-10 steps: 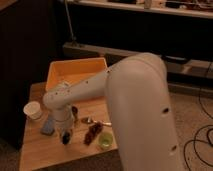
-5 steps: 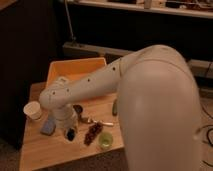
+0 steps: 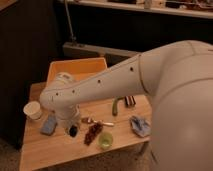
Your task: Place brush in tray
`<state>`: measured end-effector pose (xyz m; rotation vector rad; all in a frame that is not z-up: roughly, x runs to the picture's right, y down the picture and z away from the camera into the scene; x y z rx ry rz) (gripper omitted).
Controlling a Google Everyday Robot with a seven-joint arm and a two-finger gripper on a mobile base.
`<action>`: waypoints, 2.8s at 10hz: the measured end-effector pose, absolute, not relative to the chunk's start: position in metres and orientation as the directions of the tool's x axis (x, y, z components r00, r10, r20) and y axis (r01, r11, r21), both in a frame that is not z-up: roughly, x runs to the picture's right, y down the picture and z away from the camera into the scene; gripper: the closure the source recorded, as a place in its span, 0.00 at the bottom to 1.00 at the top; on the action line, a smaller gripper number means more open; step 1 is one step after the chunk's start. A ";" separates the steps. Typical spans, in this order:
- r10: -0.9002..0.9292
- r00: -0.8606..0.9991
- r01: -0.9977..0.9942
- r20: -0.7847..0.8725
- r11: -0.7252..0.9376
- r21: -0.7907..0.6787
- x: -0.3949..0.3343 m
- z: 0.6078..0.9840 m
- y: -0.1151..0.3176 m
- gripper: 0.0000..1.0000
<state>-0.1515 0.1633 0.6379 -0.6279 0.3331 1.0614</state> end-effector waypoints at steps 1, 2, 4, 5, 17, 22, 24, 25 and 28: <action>0.721 0.459 -0.886 -0.519 0.331 -0.325 -0.152 0.634 0.160 1.00; 0.742 0.453 -0.887 -0.495 0.322 -0.330 -0.149 0.629 0.153 1.00; 0.772 0.439 -0.889 -0.459 0.300 -0.345 -0.143 0.631 0.137 1.00; 0.781 0.430 -0.890 -0.452 0.284 -0.357 -0.140 0.637 0.129 1.00; 0.783 0.346 -0.879 -0.517 0.079 -0.470 -0.127 0.780 0.026 1.00; 0.779 0.332 -0.888 -0.532 0.068 -0.455 -0.128 0.804 0.004 1.00; 0.789 0.314 -0.873 -0.529 0.020 -0.488 -0.123 0.810 -0.003 1.00; 0.796 0.308 -0.848 -0.521 -0.018 -0.529 -0.119 0.811 -0.004 1.00; 0.817 0.325 -0.762 -0.477 -0.073 -0.644 -0.106 0.815 -0.007 1.00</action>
